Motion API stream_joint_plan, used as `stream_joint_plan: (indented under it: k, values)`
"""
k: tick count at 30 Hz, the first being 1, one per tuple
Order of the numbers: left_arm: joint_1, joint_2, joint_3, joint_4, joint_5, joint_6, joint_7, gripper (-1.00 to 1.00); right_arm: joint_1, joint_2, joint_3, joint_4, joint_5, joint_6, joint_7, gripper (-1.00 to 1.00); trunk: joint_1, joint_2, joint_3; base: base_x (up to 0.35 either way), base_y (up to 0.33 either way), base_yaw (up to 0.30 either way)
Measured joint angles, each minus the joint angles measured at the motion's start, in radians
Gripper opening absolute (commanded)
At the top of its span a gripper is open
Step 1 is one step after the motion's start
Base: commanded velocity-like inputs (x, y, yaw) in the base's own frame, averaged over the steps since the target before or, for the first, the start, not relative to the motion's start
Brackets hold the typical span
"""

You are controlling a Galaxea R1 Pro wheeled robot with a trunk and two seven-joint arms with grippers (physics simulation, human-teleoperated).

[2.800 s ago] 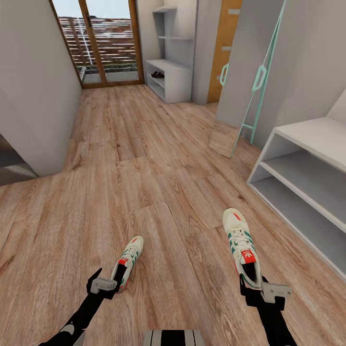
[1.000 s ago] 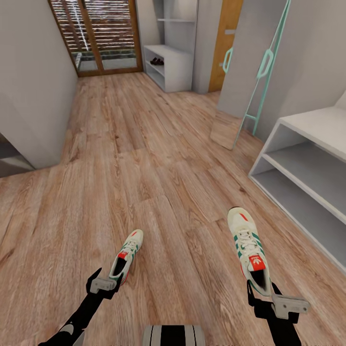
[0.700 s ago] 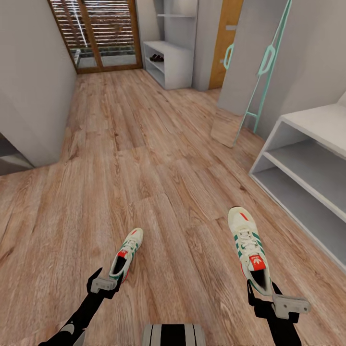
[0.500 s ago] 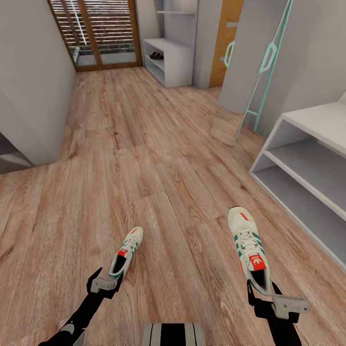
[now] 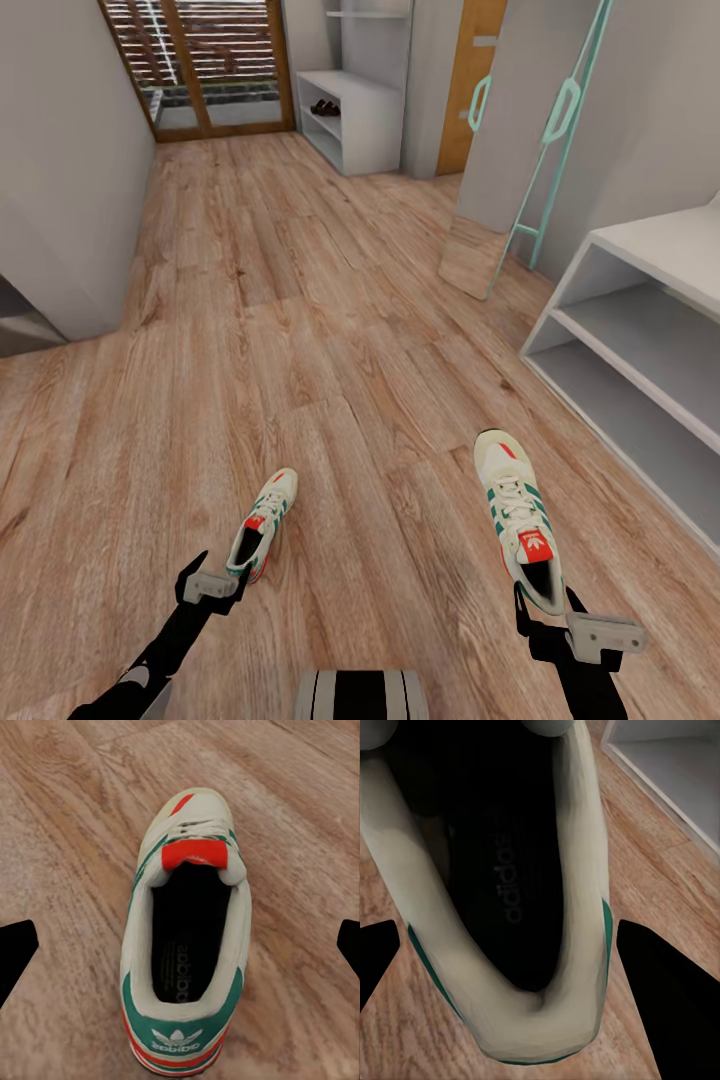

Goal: Pick up the two gym shoes and the two sandals from the corridor floor and place them onto the hallstand (shoe rack) in the corridor, making sure they are on the rack and not on the floor. Arrange them so the two gym shoes are next to each other and the two sandals are next to each other.

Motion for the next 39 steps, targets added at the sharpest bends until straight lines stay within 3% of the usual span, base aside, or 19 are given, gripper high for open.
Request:
stream_joint_plan:
  k: [14,27,39]
  values:
    - [-0.045,0.016,0.0,-0.001,-0.001,0.005,-0.001,1.0,0.0,0.0,0.0,0.0,0.0,0.0,0.0,-1.0,0.0,0.0,-0.002,0.0,0.0,0.0]
    - [-0.086,0.007,-0.002,-0.001,0.0,0.009,-0.003,1.0,0.0,0.0,0.0,0.0,0.001,0.0,-0.001,-1.0,0.0,0.0,-0.002,0.0,0.0,0.0]
    - [-0.093,-0.004,-0.002,0.0,0.003,0.009,-0.045,1.0,0.0,0.0,0.0,0.001,0.001,0.0,-0.001,-1.0,0.0,0.0,-0.002,0.0,0.0,0.0]
